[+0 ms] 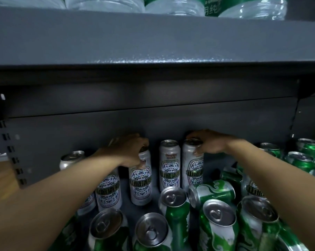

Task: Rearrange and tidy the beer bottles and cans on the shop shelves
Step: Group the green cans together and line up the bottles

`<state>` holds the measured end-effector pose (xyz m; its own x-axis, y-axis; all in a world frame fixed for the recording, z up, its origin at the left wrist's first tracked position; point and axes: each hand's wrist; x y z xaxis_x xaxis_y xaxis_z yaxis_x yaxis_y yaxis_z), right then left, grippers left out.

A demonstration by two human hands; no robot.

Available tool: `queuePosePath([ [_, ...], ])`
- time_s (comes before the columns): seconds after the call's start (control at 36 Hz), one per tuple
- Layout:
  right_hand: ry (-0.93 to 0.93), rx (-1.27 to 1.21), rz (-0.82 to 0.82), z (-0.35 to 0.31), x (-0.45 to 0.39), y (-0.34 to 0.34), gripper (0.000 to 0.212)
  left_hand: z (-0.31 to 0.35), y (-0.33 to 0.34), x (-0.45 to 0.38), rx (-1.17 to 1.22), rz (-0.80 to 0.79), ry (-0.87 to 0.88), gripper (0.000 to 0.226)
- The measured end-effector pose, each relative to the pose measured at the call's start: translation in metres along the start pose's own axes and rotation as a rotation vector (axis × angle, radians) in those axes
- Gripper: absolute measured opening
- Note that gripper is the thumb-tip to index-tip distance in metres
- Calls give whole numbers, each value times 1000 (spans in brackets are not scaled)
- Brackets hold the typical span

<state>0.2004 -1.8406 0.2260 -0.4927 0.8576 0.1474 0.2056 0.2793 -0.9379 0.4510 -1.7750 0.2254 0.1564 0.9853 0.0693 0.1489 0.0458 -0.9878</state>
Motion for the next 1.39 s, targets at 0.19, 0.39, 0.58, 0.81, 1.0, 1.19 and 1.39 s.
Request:
queuePosePath([
  [0.19,53,21,103,10,30,-31,78,-3,4,-10,-27,-6,3,67],
  [0.39,511,145,-290,38,95,-47,108,-3,6,-14,23,-72,-13,87],
  [0.58,524,109,-162,49,111,-23,86,-4,11,-1,101,-1,-49,88],
  [0.81,338,206,378,-15,149,-66,78,-16,-6,31,156,399,-104,48],
  [1.0,-111,-186,588,-98,121,-36,68,-83,-5,72,167,396,-229,29],
  [1.19,-256,-195,263,-177,62,19,53,-133,11,123,367,208,-236,40],
  [1.39,-233,-37,63,-226,20,60,67,-103,42,158,344,-491,12,87],
])
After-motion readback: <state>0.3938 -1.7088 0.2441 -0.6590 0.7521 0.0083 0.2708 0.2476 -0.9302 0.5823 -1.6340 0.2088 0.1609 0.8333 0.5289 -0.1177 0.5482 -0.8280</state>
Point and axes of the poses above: each hand's wrist, its own x-axis away from the middle knuckle, its own y-axis out of the palm, z = x × y, and after that the axes turned 14 degrees about -z, right-handed
